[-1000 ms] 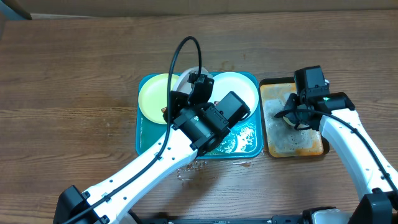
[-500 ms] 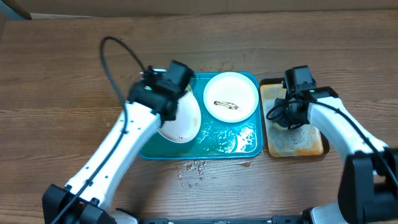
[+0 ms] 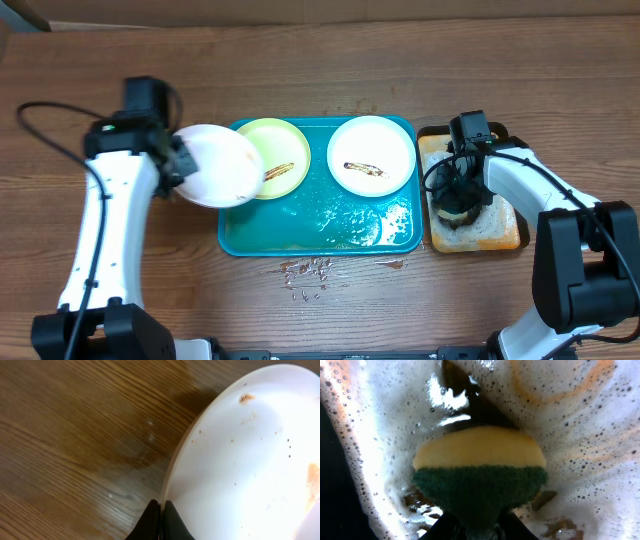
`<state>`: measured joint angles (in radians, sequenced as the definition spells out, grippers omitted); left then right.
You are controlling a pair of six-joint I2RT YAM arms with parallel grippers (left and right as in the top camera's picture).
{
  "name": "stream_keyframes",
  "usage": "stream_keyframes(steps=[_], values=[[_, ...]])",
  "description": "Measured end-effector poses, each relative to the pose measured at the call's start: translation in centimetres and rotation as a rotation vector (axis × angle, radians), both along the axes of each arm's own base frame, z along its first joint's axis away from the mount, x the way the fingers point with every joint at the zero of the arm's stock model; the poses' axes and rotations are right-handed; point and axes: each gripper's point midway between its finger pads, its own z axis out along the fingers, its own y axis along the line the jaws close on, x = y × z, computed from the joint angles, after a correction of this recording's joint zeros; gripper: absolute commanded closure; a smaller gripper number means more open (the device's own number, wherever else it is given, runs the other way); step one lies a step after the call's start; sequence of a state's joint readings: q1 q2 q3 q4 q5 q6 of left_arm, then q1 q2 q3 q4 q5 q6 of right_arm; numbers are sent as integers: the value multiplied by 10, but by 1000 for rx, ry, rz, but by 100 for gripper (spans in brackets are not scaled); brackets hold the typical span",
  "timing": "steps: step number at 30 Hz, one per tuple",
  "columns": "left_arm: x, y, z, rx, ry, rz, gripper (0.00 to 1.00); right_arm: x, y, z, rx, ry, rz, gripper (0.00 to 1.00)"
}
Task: Clean dirty plates on tray and stack at the side
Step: 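Carry the white plate left off the tray and set it on the table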
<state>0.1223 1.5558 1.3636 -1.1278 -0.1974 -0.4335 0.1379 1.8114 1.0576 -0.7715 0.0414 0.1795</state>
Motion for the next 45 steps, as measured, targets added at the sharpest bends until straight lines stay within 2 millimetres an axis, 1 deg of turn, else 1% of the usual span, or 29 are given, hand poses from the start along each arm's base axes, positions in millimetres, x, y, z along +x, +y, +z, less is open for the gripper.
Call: stream_keyframes(steps=[5,7,13,18,25,29,34,38,41,42,44,45], values=[[1,43,3,-16,-59,118,96,0,-1,0,-4,1,-3,83],[3,56,5,-10,-87,149,96,0,-1,0,-4,1,-3,83],[8,71,10,29,-126,178,96,-1,-1,0,-4,6,-3,83],[6,86,15,114,-125,206,96,-1,-1,0,-5,7,-3,83],[-2,95,14,149,-94,230,96,-2,-1,0,-4,8,-3,83],[-11,104,-8,134,-5,259,96,-2,-1,0,-4,9,-3,83],[-24,119,-53,80,138,310,96,-2,-1,0,-4,10,-3,83],[-34,126,-77,44,210,341,96,-2,-1,0,-5,10,-4,83],[-40,130,-88,7,240,364,96,-2,-1,0,-5,11,-3,83],[-41,130,-91,-4,243,370,89,-2,-1,0,-5,12,-3,83],[-43,130,-93,-21,246,378,55,-2,-1,0,-4,12,-3,82],[-43,130,-93,-29,244,381,43,-2,-1,0,-4,12,-3,82]])
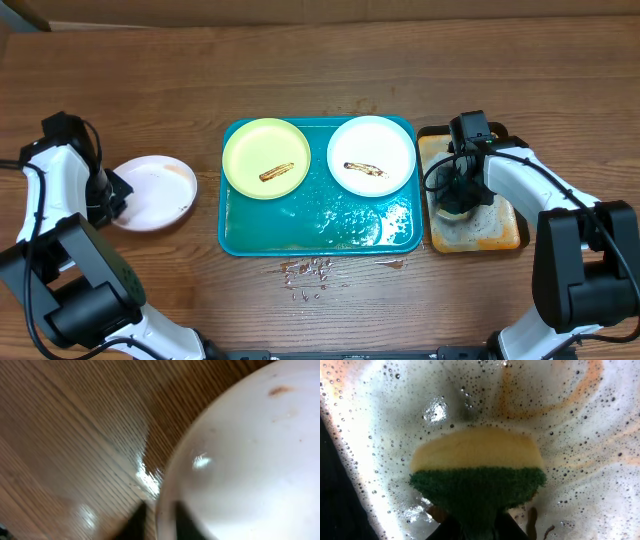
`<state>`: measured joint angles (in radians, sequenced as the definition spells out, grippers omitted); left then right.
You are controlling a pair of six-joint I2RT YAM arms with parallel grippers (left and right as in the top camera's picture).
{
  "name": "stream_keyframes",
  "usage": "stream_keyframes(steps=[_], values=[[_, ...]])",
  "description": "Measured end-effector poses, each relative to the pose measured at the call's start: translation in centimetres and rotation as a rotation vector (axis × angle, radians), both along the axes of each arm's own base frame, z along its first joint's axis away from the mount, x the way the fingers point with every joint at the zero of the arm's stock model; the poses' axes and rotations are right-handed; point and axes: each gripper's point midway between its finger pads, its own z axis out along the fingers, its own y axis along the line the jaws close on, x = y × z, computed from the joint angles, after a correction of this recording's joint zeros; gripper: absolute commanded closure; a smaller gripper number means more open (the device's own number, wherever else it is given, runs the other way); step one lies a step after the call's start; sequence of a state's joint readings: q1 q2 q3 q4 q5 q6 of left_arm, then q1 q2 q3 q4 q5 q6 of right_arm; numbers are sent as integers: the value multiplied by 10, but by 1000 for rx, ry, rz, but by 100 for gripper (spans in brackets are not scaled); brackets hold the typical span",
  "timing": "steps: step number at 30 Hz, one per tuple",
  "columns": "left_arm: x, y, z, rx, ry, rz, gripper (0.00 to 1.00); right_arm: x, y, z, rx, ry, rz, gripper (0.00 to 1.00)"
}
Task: Clean dirty plates on tray and stack at the side
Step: 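Carry the white plate left off the tray and set it on the table, then move the left gripper to the yellow plate's rim and grasp it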
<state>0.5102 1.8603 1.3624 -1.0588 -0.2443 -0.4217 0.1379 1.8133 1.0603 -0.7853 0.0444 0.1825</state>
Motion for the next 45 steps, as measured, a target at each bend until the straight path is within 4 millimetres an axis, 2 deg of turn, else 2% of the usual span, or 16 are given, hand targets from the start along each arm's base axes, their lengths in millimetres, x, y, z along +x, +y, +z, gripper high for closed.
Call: stream_keyframes(steps=[1,7,11,15,18,20,23,26,30,33,39,41,45], values=[[0,-1,0,-7,-4,3,37,0,0,0,0,0,0,79],[4,-20,-1,-116,-33,4,37,0,0,0,2,1,0,78],[30,-39,10,-210,-138,-71,37,0,0,0,3,1,0,78],[74,-80,38,-255,-299,-294,35,0,1,0,3,1,1,78],[102,-124,61,-261,-393,-502,30,0,1,0,3,2,0,78],[116,-151,68,-261,-432,-624,23,0,1,0,3,2,0,78],[132,-186,72,-251,-464,-777,20,-1,1,0,3,3,1,76],[143,-206,73,-228,-486,-867,17,-2,0,0,3,8,0,76],[153,-221,66,-208,-489,-963,16,-4,0,0,1,18,1,76],[157,-228,50,-215,-461,-1011,16,-6,0,0,0,24,1,76],[168,-227,15,-219,-417,-1043,15,-10,-1,0,-2,43,0,76],[173,-227,5,-213,-413,-1051,17,-11,-1,0,-2,45,0,76],[178,-226,-8,-209,-404,-1074,19,-11,-1,0,-2,45,0,76]])
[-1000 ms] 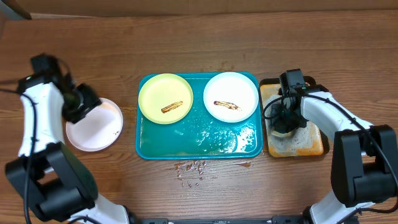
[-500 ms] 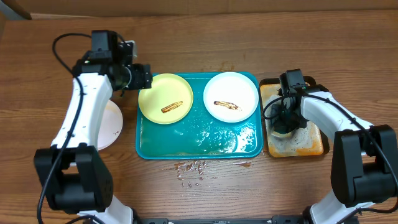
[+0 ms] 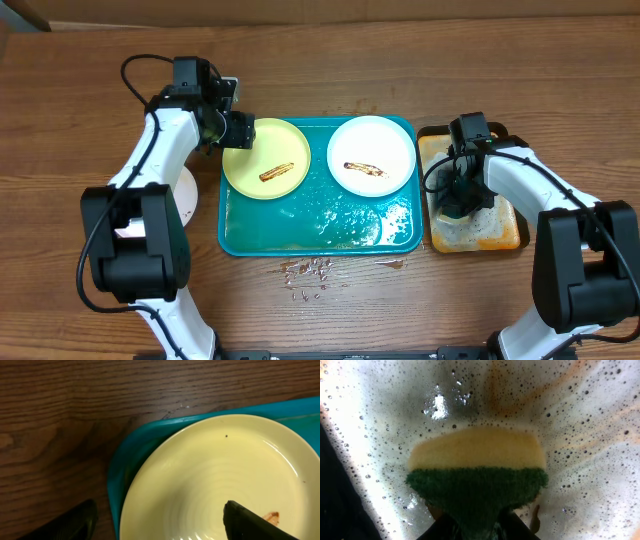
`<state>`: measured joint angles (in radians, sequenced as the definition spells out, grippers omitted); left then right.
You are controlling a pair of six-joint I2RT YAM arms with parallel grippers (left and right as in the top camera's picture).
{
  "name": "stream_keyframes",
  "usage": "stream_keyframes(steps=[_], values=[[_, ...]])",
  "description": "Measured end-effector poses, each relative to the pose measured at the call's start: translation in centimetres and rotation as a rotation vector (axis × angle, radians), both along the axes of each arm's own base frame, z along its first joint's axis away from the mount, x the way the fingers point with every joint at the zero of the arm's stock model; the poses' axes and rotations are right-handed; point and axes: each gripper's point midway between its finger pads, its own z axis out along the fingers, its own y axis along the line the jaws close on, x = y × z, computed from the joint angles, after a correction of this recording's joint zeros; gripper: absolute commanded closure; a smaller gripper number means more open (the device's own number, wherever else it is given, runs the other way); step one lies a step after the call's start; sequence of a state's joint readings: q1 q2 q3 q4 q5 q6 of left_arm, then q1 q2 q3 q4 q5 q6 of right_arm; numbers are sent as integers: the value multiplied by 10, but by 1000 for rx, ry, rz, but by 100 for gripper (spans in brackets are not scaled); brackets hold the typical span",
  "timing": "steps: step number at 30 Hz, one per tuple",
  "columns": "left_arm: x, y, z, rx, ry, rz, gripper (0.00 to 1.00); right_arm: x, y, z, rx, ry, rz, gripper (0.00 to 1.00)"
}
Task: Clean dirty plates on tray and stack at the side
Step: 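Move the left gripper to the yellow plate's rim and grasp it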
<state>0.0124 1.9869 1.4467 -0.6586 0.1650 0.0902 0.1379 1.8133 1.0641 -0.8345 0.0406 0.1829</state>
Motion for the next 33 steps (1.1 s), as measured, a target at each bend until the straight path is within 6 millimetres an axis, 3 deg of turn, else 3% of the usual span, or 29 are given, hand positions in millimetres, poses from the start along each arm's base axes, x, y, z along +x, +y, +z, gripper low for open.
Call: stream_keyframes(steps=[6,11,21,25,27,33], values=[[3,0,-18,7,14,-16,19,0,1,0,8,1,0,76],[7,0,-30,4,19,-22,29,-1,1,0,8,3,0,76],[2,1,-33,1,40,-23,50,-1,1,0,7,6,1,76],[-5,1,-39,0,79,-20,50,-1,1,0,6,7,0,76],[-9,2,-41,0,95,-20,40,-1,1,0,6,7,0,76],[-17,2,-43,8,132,-20,36,-1,1,0,6,7,0,76]])
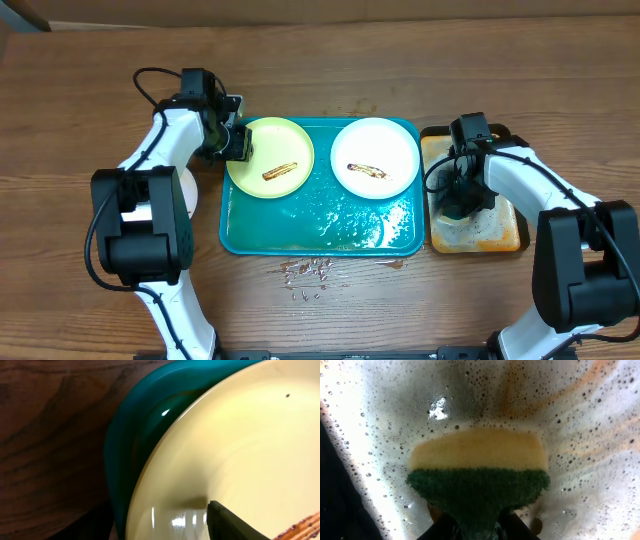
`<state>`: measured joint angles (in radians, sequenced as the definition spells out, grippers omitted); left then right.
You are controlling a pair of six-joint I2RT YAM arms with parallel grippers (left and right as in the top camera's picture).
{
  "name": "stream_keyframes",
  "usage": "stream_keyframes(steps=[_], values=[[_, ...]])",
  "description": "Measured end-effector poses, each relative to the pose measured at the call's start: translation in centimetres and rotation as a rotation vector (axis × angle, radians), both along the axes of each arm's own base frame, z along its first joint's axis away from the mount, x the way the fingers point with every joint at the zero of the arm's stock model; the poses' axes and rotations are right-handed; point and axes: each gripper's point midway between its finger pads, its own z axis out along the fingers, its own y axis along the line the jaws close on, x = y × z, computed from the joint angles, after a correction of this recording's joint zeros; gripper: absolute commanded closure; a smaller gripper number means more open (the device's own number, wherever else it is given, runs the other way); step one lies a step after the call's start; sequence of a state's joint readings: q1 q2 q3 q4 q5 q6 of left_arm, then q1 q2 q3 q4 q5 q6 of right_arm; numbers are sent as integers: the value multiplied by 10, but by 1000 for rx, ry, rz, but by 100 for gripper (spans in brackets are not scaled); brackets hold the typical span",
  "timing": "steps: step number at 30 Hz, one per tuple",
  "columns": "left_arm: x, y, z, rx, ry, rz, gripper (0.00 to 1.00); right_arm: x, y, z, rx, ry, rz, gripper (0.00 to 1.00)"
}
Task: Clean dirty plates on tray and stack at the side
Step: 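Move the left gripper to the yellow plate's rim and grasp it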
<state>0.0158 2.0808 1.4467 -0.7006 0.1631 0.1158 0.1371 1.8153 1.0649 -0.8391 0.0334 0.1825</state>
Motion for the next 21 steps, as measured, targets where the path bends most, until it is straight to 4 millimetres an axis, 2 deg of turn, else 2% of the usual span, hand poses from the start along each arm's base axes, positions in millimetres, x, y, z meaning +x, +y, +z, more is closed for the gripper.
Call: stream_keyframes(steps=[9,15,21], values=[[6,5,5,38,-27,5,36,0,0,0,0,0,0,76],[17,-8,19,5,-87,-50,34,0,0,0,0,0,0,76],[26,-17,23,-9,-130,-79,33,0,0,0,0,0,0,76]])
